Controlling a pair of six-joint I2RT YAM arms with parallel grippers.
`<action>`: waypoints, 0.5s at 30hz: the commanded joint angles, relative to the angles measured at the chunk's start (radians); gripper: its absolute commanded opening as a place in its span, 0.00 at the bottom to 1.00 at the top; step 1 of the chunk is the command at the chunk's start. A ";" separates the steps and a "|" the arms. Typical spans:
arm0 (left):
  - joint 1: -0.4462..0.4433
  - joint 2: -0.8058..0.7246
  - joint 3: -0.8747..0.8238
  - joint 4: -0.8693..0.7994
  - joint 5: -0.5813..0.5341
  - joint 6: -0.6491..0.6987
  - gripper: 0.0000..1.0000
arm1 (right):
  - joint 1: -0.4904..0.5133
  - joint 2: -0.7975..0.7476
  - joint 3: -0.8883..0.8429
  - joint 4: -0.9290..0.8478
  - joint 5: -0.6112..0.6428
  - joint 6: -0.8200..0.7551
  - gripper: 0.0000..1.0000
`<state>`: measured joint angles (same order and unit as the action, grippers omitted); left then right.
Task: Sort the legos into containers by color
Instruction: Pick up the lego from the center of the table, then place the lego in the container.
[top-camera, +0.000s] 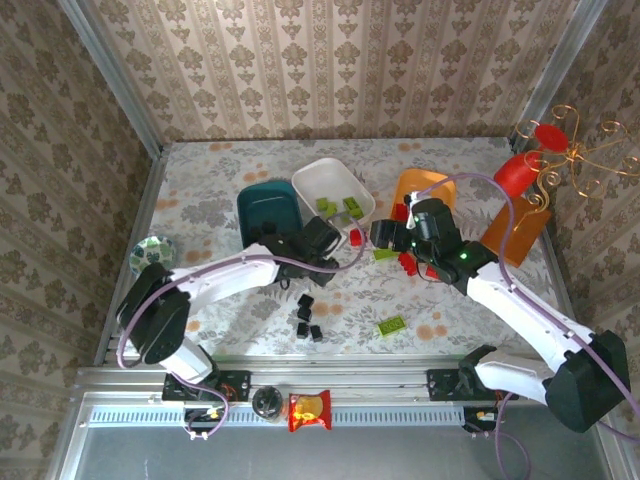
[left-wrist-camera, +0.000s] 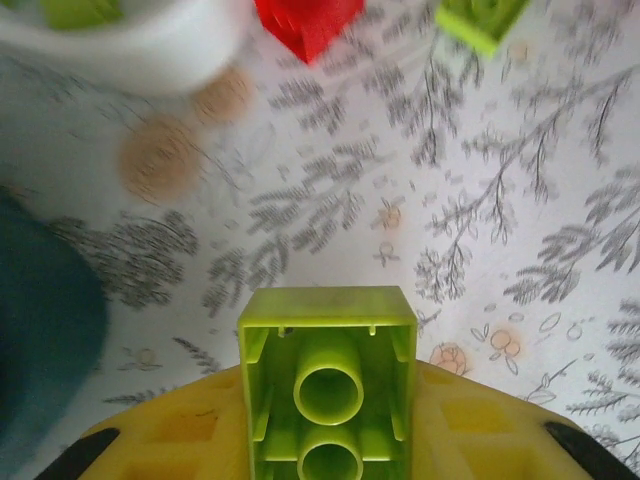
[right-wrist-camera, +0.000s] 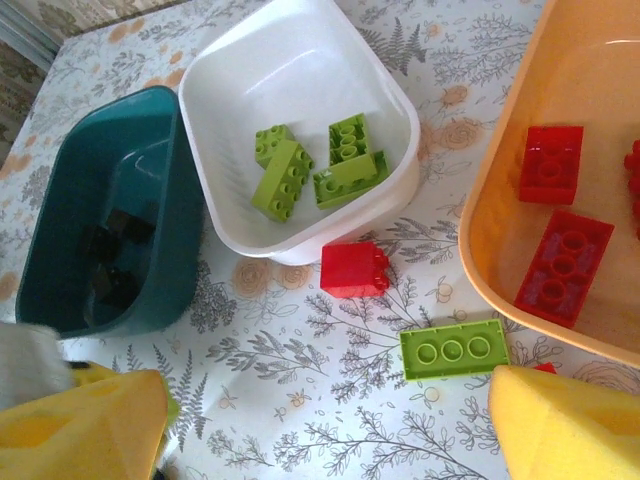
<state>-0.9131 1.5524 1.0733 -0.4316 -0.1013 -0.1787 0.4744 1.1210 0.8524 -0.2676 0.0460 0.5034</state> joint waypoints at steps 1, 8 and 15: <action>0.050 -0.049 0.039 0.063 -0.031 -0.001 0.29 | -0.008 -0.031 -0.025 0.008 0.038 0.023 0.85; 0.112 0.013 0.130 0.280 -0.054 0.031 0.31 | -0.010 -0.038 -0.044 0.013 0.048 0.035 0.85; 0.200 0.240 0.316 0.348 0.037 -0.011 0.31 | -0.010 -0.058 -0.062 0.006 0.052 0.035 0.85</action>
<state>-0.7433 1.7256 1.3361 -0.1238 -0.1028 -0.1719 0.4690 1.0927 0.8070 -0.2646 0.0719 0.5282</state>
